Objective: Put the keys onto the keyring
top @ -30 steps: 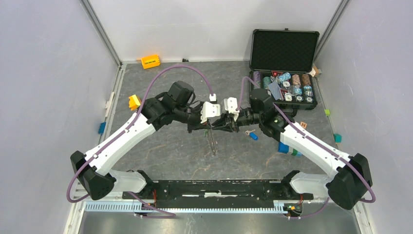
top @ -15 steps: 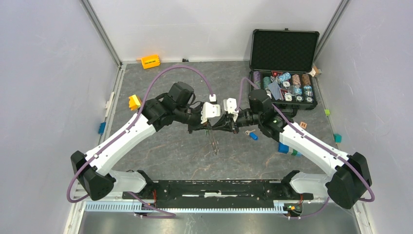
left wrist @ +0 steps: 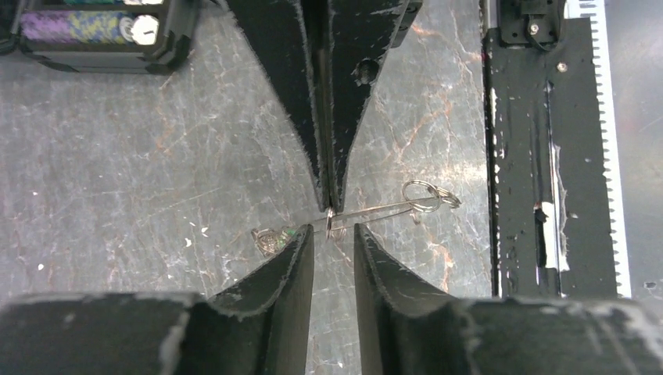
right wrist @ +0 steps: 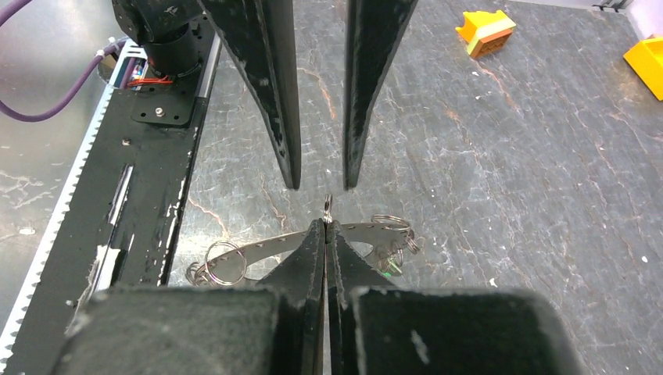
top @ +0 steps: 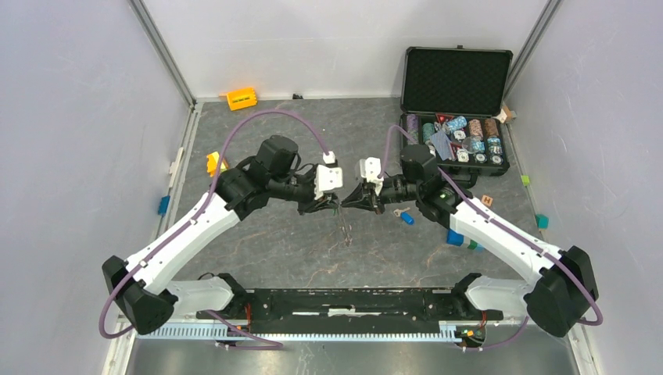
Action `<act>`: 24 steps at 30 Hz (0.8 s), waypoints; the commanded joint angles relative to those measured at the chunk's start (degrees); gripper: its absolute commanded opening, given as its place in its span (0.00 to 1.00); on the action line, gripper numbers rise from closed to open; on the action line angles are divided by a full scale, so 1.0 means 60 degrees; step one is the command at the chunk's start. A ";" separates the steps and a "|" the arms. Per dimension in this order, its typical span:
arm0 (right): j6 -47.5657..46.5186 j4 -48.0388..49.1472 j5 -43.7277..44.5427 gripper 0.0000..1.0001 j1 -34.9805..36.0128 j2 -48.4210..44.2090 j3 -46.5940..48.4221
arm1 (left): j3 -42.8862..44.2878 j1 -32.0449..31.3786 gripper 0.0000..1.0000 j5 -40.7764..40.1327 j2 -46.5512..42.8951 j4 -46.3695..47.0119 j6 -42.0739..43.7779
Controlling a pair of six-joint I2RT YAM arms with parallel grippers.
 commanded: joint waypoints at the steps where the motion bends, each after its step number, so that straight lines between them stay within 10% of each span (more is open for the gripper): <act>1: 0.0115 0.0457 0.0000 0.00 -0.0150 -0.0440 0.0013 | -0.0154 0.0508 0.41 0.0937 -0.0478 0.0930 -0.0555; 9: 0.1281 0.1267 -0.0906 0.00 -0.0548 -0.0471 0.0260 | -0.1283 0.1621 0.58 0.2215 -0.1034 0.3017 -0.1706; 24: 0.4936 0.4931 -0.2390 0.00 -0.1003 -0.0340 -0.0539 | -0.2928 0.1898 0.40 0.4900 -0.1221 0.6200 -0.2378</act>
